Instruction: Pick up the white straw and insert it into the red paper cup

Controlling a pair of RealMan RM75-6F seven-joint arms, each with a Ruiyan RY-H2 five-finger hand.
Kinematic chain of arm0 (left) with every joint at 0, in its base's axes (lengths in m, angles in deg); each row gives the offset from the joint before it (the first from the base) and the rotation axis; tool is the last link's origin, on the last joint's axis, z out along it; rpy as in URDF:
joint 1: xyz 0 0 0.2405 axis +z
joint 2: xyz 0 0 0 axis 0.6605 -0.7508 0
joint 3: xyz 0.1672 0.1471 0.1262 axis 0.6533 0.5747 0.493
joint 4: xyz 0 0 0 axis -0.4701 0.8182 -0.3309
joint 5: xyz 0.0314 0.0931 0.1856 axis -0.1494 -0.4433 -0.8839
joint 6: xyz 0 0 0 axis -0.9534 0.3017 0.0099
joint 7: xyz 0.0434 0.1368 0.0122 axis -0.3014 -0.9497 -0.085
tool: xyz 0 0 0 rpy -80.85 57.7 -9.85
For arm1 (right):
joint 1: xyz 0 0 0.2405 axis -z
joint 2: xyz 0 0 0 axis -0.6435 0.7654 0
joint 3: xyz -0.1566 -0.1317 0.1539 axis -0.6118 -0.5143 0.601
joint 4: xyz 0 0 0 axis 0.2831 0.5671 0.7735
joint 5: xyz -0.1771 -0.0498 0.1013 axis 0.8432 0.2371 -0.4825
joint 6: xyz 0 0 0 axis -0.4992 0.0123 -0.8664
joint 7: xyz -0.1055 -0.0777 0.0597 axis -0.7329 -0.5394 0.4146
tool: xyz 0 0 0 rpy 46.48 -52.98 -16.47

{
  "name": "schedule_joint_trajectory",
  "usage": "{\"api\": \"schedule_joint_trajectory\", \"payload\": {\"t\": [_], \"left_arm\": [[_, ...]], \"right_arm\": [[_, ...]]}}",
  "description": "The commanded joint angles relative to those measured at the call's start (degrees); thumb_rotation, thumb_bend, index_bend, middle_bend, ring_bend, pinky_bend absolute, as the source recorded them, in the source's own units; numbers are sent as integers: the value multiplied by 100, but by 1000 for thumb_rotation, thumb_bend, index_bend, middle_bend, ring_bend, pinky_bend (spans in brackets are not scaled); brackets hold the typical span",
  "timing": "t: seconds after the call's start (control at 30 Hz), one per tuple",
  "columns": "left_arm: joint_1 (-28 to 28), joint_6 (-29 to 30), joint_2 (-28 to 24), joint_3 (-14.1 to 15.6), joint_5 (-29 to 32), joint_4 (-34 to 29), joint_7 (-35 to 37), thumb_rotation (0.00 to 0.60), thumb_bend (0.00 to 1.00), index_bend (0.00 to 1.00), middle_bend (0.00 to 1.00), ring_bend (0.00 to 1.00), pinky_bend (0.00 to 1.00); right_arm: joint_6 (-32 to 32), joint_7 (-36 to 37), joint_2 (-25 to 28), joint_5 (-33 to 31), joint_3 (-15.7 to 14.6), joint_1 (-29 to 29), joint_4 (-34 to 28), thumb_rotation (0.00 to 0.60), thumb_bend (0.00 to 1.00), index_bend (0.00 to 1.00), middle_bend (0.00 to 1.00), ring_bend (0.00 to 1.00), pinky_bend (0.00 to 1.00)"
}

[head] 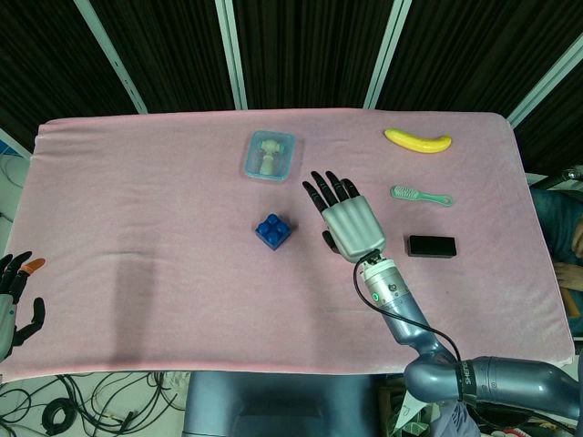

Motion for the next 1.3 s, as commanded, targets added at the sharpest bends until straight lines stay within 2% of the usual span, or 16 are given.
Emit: {"api": "schedule_joint_trajectory", "payload": {"t": [0.03,0.8,1.3], "left_arm": [[0,0,-2,-1,2,-1,3,600,581,191,91,23,0],[0,-2,-6,0,0,0,7,600,581,190,91,23,0],[6,5,-8,0,2,-8,12,600,581,190,91,23,0]], "right_arm": [[-7,11,0,-13,-11,-7,10,600,282,0,0,0,154],[-40,147,-4,-50,-147,-42,145,600,283,0,0,0,154],[-141,200,219,1,-204,43,33,600,283,0,0,0,154]]}}
